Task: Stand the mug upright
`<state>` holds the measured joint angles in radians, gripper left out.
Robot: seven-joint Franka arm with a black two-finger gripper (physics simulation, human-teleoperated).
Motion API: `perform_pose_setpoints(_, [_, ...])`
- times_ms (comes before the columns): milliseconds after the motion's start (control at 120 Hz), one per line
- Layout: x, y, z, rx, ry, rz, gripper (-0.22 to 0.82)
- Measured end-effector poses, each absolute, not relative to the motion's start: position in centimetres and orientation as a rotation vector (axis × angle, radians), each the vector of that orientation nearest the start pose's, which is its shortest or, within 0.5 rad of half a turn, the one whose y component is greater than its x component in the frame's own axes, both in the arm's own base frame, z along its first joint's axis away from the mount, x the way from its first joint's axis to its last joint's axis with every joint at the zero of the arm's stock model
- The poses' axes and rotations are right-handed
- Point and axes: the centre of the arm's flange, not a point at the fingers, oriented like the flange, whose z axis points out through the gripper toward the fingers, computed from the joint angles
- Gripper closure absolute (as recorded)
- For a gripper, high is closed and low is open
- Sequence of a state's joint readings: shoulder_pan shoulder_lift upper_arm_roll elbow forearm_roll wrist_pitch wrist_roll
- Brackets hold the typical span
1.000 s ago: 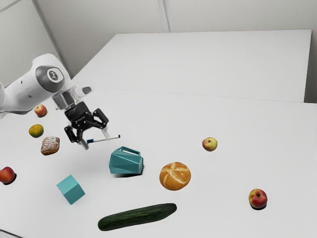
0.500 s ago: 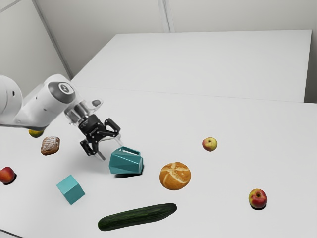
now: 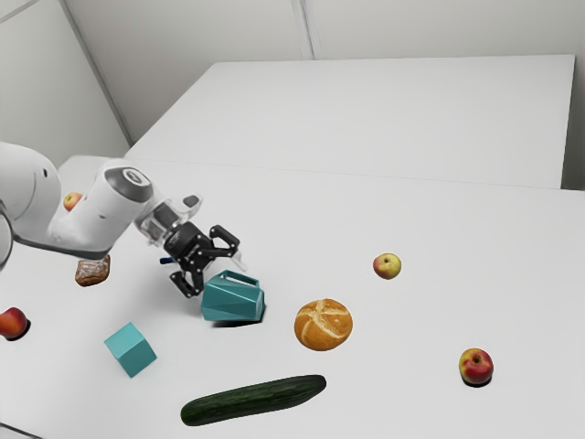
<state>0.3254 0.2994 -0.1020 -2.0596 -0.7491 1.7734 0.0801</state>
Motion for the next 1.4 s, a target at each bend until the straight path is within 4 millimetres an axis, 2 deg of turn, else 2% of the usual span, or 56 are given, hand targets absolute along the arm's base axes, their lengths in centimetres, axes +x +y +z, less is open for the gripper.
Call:
perform_pose_setpoints(42, [53.2,6.1,27.8,2.232,0.6,-0.551,0.05])
perform_pose_setpoints(158, [53.3,6.1,28.0,2.235,0.597,-0.545,0.37])
perform_pose_setpoints(225, [53.3,6.1,28.3,2.237,0.594,-0.539,0.51])
perform_pose_setpoints(317, [53.8,6.0,29.3,2.247,0.579,-0.515,0.62])
perform_pose_setpoints(408, [54.1,5.5,30.1,2.256,0.56,-0.502,0.69])
perform_pose_setpoints(692, [54.4,3.2,31.1,2.283,0.522,-0.501,0.77])
perform_pose_setpoints(775, [54.4,2.3,32.7,2.346,0.479,-0.474,0.77])
perform_pose_setpoints(917, [54.5,0.2,35.4,2.574,0.331,-0.403,0.78])
perform_pose_setpoints(1158, [55.8,0.7,36.7,2.929,0.126,-0.227,0.79])
perform_pose_setpoints(1400, [57.1,0.3,36.9,3.048,0.02,-0.087,0.79])
